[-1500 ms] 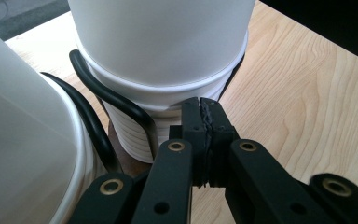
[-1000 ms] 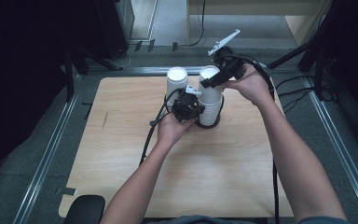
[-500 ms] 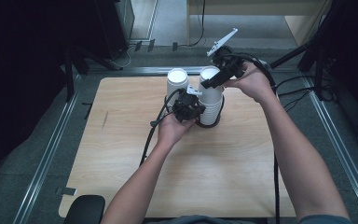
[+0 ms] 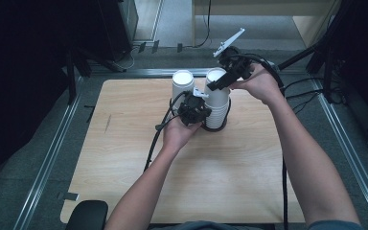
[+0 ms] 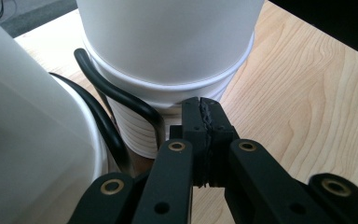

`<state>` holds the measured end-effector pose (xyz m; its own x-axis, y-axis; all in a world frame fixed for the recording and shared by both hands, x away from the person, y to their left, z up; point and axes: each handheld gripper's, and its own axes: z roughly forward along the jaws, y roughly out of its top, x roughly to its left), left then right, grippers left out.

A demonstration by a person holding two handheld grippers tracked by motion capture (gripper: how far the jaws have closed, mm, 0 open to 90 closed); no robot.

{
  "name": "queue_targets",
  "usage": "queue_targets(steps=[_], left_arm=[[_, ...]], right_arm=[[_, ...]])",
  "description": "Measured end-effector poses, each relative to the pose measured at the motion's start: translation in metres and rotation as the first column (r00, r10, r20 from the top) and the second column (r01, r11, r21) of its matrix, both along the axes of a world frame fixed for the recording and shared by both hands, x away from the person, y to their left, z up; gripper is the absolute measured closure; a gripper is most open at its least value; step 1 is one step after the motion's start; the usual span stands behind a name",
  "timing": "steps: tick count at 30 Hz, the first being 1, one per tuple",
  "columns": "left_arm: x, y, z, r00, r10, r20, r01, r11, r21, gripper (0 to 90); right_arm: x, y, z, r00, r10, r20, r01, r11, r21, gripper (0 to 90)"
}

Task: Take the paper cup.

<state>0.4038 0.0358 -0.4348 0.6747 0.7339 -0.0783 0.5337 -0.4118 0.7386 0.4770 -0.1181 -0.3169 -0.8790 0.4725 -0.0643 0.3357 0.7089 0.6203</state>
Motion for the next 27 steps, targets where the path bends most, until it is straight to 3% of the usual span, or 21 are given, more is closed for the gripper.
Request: queue_targets(steps=[5,8,18,27], left_arm=[[-0.0020,-0.0028,0.0001,0.9996,0.015,0.024,-0.016,0.9997,0.018,89.8],[-0.0033,-0.0048,0.0002,0.9994,0.013,0.032,-0.014,0.9995,0.029,89.8],[-0.0025,-0.0060,-0.0008,0.9997,0.013,0.021,-0.013,0.9999,0.001,89.8],[-0.0017,-0.0055,0.0003,0.9998,0.007,0.018,-0.006,1.0000,-0.004,89.7]], right_arm=[[0.0005,-0.0023,-0.0029,0.9993,-0.037,0.003,0.037,0.999,0.034,25.7],[-0.0005,-0.0017,-0.0025,0.9986,-0.052,0.000,0.052,0.998,0.030,25.9],[-0.0001,-0.0021,-0.0022,0.9970,-0.077,-0.008,0.077,0.996,0.042,26.3],[-0.0022,0.0009,-0.0002,0.9975,-0.069,0.013,0.069,0.997,0.030,26.5]])
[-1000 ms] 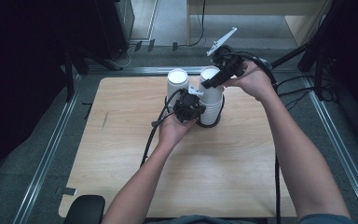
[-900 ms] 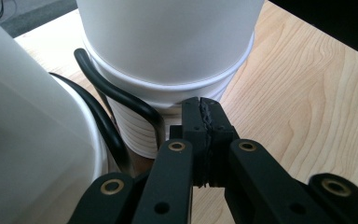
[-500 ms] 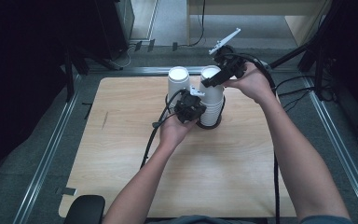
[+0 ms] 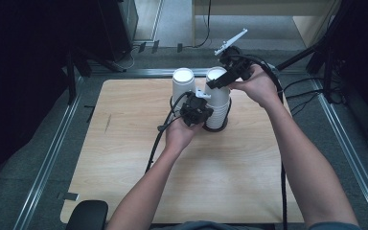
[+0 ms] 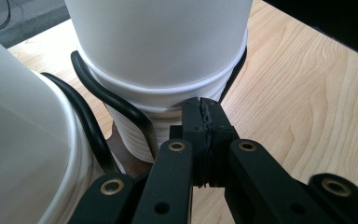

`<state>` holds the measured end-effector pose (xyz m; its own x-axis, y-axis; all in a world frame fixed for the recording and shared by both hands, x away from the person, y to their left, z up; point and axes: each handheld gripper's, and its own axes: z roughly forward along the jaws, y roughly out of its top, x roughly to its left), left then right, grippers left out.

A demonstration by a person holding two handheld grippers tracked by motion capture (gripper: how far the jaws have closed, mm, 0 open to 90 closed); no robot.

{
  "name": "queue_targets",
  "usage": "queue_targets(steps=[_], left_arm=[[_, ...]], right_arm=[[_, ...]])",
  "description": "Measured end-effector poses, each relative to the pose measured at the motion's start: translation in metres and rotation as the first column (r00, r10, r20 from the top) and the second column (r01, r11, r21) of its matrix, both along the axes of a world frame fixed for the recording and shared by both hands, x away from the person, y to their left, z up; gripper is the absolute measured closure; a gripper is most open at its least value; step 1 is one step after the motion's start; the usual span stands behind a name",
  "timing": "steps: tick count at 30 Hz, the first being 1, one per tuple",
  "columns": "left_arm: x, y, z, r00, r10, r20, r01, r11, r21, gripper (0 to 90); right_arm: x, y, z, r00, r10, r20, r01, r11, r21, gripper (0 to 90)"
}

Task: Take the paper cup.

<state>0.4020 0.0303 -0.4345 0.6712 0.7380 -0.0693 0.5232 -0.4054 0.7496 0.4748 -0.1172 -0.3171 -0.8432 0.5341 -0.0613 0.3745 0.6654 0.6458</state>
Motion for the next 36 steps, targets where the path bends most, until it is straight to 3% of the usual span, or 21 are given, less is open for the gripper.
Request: queue_targets(steps=[11,18,22,27,28,30,31,34,36], left_arm=[[0.000,-0.001,-0.001,1.0000,0.001,-0.002,-0.001,0.9999,0.013,89.7],[0.001,-0.001,-0.001,1.0000,0.003,-0.007,-0.003,1.0000,0.008,89.8],[0.002,-0.001,0.000,1.0000,0.004,-0.008,-0.004,0.9999,0.009,89.8],[0.002,0.000,0.000,1.0000,0.007,-0.005,-0.007,0.9999,0.011,89.8],[0.002,0.000,0.000,1.0000,0.007,-0.006,-0.007,0.9998,0.017,89.7],[0.003,0.001,0.000,0.9999,0.009,-0.009,-0.009,0.9999,0.007,89.7],[0.003,0.001,0.001,0.9999,0.009,-0.008,-0.009,0.9999,0.005,89.6],[0.003,0.003,0.002,0.9999,0.010,-0.009,-0.010,0.9999,-0.011,89.2],[0.003,0.004,0.003,0.9999,0.006,-0.014,-0.006,0.9999,-0.013,88.4]], right_arm=[[-0.001,0.003,0.004,0.9995,0.032,-0.006,-0.033,0.999,-0.040,26.4],[0.001,0.001,0.003,0.9995,0.028,-0.013,-0.028,0.999,-0.030,26.4],[0.003,0.001,0.003,0.9997,-0.002,-0.026,0.002,1.000,-0.017,26.5],[0.002,0.002,0.006,1.0000,-0.001,-0.007,0.001,1.000,-0.012,27.4],[0.002,0.001,0.008,1.0000,0.000,0.004,0.000,1.000,0.002,27.8],[0.001,-0.006,0.021,0.9997,-0.013,0.019,0.012,0.996,0.091,28.0],[0.000,-0.008,0.029,0.9998,-0.014,0.013,0.012,0.994,0.111,28.0],[-0.004,-0.008,0.048,0.9993,0.006,0.037,-0.009,0.996,0.084,27.9],[-0.006,-0.010,0.058,0.9989,0.006,0.046,-0.010,0.996,0.091,27.8]])
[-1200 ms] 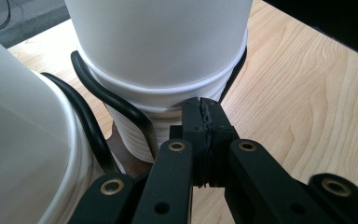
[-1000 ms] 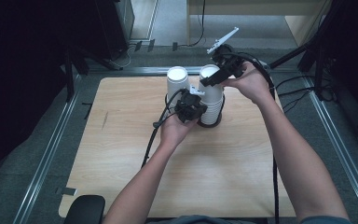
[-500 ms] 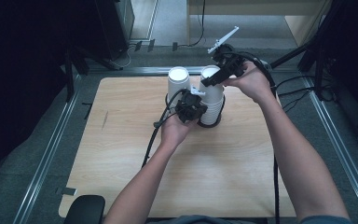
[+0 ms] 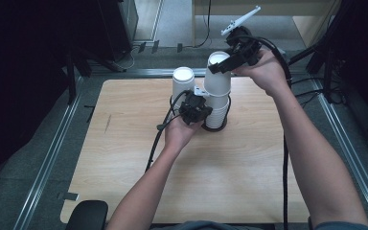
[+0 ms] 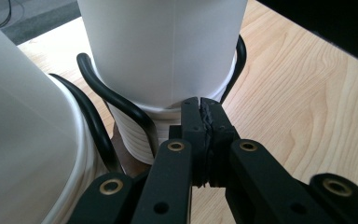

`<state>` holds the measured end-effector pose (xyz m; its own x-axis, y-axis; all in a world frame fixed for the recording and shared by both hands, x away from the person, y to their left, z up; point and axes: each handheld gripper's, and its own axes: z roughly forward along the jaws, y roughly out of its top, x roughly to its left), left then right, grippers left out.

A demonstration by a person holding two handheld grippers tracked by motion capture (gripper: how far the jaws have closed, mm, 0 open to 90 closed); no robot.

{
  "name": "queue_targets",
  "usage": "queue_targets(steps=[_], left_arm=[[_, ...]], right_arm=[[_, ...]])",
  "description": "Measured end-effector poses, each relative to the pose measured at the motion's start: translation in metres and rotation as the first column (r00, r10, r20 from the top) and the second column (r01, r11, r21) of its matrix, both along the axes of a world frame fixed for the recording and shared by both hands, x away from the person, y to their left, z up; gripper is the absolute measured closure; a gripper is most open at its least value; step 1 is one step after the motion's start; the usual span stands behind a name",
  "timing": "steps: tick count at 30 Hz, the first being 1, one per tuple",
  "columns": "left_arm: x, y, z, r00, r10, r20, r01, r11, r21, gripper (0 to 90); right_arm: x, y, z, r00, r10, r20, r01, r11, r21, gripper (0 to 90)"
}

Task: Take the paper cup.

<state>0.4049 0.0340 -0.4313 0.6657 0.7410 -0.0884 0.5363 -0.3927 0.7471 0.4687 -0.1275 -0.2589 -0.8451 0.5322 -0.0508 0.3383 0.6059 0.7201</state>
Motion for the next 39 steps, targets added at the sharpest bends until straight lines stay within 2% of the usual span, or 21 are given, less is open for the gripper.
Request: queue_targets(steps=[2,3,4,7,10,12,14,19,22,25,32,34,37,39], left_arm=[[0.000,0.001,0.000,1.0000,-0.004,0.000,0.004,1.0000,0.004,87.3],[0.000,0.001,0.000,1.0000,-0.004,0.000,0.004,1.0000,0.004,87.0],[0.000,0.002,0.000,1.0000,-0.005,-0.005,0.005,1.0000,-0.002,87.0],[0.000,0.002,0.001,0.9998,-0.014,-0.012,0.014,0.9999,-0.008,86.4],[-0.003,0.002,0.003,0.9994,-0.030,-0.016,0.030,0.9995,-0.014,84.4],[-0.004,0.002,0.004,0.9989,-0.038,-0.028,0.038,0.9992,-0.011,81.7],[-0.004,0.004,0.005,0.9978,-0.051,-0.044,0.050,0.9987,-0.012,77.7],[-0.009,0.010,0.012,0.9938,-0.094,-0.060,0.090,0.9940,-0.062,69.0],[-0.014,0.012,0.016,0.9914,-0.121,-0.048,0.119,0.9918,-0.045,64.1],[-0.019,0.016,0.019,0.9862,-0.159,-0.045,0.158,0.9866,-0.042,58.1],[-0.027,0.028,0.024,0.9764,-0.210,-0.048,0.206,0.9747,-0.088,48.6],[-0.029,0.030,0.023,0.9732,-0.225,-0.045,0.221,0.9709,-0.093,45.9],[-0.030,0.033,0.021,0.9669,-0.250,-0.051,0.242,0.9619,-0.127,42.0],[-0.030,0.034,0.019,0.9656,-0.255,-0.049,0.248,0.9610,-0.123,40.7]], right_arm=[[-0.003,-0.003,0.011,0.9999,0.001,0.012,-0.001,1.000,0.013,27.7],[-0.003,-0.003,0.011,0.9999,0.001,0.012,-0.001,1.000,0.013,27.7],[-0.008,-0.006,0.021,0.9999,0.005,0.013,-0.005,1.000,0.013,27.6],[-0.015,-0.013,0.035,0.9994,0.001,0.034,-0.001,1.000,0.006,27.5],[-0.023,-0.021,0.046,0.9997,0.001,0.026,-0.002,1.000,0.025,27.5],[-0.029,-0.025,0.048,0.9998,0.009,0.016,-0.010,1.000,0.021,27.4],[-0.035,-0.029,0.046,0.9997,0.019,0.014,-0.019,1.000,0.013,27.4],[-0.050,-0.042,0.038,0.9989,0.046,-0.004,-0.046,0.998,0.034,27.3],[-0.057,-0.047,0.032,0.9982,0.059,-0.005,-0.059,0.997,0.039,27.2],[-0.065,-0.052,0.024,0.9974,0.071,-0.012,-0.070,0.996,0.051,27.1],[-0.081,-0.059,-0.001,0.9945,0.101,-0.026,-0.099,0.993,0.068,26.9],[-0.085,-0.060,-0.009,0.9937,0.109,-0.029,-0.106,0.992,0.069,26.9],[-0.089,-0.060,-0.023,0.9919,0.123,-0.031,-0.121,0.991,0.062,26.9],[-0.091,-0.060,-0.027,0.9910,0.130,-0.032,-0.128,0.990,0.060,26.9]])
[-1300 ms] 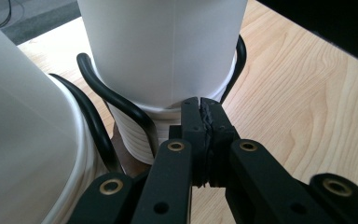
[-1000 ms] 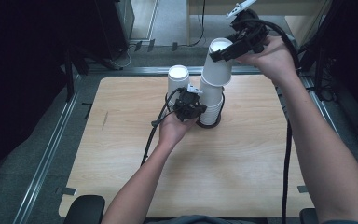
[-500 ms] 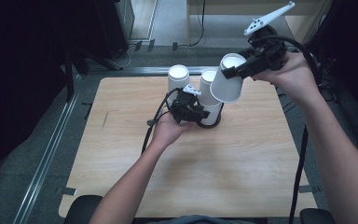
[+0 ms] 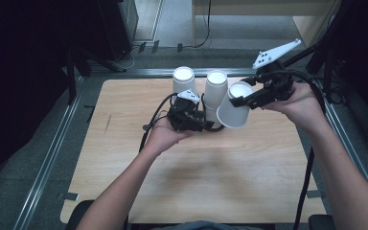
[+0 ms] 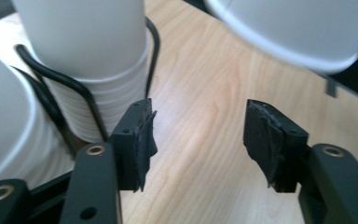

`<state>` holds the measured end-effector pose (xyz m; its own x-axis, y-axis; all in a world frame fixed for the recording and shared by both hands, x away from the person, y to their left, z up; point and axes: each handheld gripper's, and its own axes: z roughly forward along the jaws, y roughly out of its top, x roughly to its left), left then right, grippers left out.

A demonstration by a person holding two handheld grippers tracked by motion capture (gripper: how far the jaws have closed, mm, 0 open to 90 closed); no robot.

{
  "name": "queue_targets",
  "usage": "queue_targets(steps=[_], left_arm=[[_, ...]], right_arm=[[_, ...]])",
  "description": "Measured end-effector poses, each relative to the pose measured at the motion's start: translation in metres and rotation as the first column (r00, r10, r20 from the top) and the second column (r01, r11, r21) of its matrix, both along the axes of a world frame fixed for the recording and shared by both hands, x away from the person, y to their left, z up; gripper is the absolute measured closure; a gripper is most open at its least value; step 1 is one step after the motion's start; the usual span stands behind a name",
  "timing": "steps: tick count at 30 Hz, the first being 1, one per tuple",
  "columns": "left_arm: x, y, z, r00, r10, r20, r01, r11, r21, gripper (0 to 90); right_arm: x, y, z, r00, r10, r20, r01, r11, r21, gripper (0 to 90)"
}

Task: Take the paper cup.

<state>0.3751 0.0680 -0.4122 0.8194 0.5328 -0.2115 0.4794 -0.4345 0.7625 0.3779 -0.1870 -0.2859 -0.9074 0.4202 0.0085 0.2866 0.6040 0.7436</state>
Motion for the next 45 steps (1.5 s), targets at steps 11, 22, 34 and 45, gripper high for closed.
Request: queue_targets(steps=[11,22,34,45], left_arm=[[-0.007,0.017,-0.013,0.9993,-0.036,-0.006,0.036,0.9993,-0.007,38.8],[-0.016,0.023,-0.023,0.9968,-0.079,0.006,0.079,0.9964,-0.031,38.4],[-0.027,0.024,-0.034,0.9864,-0.159,0.040,0.158,0.9866,0.042,28.8],[-0.029,0.023,-0.044,0.9774,-0.211,-0.008,0.212,0.9766,0.040,11.0]], right_arm=[[-0.012,0.004,-0.053,0.9984,0.038,-0.042,-0.039,0.999,-0.005,26.9],[-0.017,0.014,-0.098,0.9947,0.073,-0.073,-0.074,0.997,-0.014,26.9],[-0.019,0.018,-0.124,0.9896,0.089,-0.112,-0.088,0.996,0.020,26.9],[-0.021,0.021,-0.129,0.9871,0.104,-0.122,-0.098,0.994,0.054,26.9]])
